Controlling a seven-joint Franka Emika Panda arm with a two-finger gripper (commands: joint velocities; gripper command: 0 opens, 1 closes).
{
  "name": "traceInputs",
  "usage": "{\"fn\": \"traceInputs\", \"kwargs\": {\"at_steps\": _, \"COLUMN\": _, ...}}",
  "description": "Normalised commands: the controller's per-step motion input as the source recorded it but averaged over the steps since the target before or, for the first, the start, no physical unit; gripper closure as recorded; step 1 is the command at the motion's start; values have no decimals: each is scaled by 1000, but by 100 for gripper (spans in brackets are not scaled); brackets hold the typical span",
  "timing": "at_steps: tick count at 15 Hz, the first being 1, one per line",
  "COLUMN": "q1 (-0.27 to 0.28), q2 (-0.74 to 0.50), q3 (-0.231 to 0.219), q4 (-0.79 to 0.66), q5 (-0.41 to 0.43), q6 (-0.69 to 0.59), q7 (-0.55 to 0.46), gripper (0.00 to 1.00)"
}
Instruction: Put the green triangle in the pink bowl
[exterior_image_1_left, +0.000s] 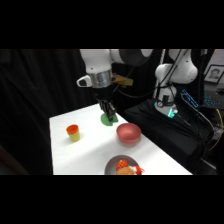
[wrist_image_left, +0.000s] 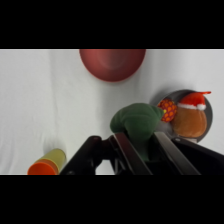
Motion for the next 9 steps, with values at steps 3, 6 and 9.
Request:
{"fn": "traceInputs", "kwargs": {"at_steps": 3, "q1": -73, "q2": -454, "q3": 37, "q4": -546, "q5": 11, "q6": 250, "q7": 39, "gripper": 96}}
{"fn": "traceInputs", "kwargs": {"at_steps": 6, "q1": -88, "q2": -398, "q3": 18, "q4": -489, "q5": 36, "q6": 264, "q7": 13, "gripper": 96}}
{"fn": "traceInputs", "kwargs": {"at_steps": 9, "q1": -85, "q2": -342, "q3": 3, "q4": -417, "q5": 62, "q6": 246, "q7": -14, "gripper": 96}}
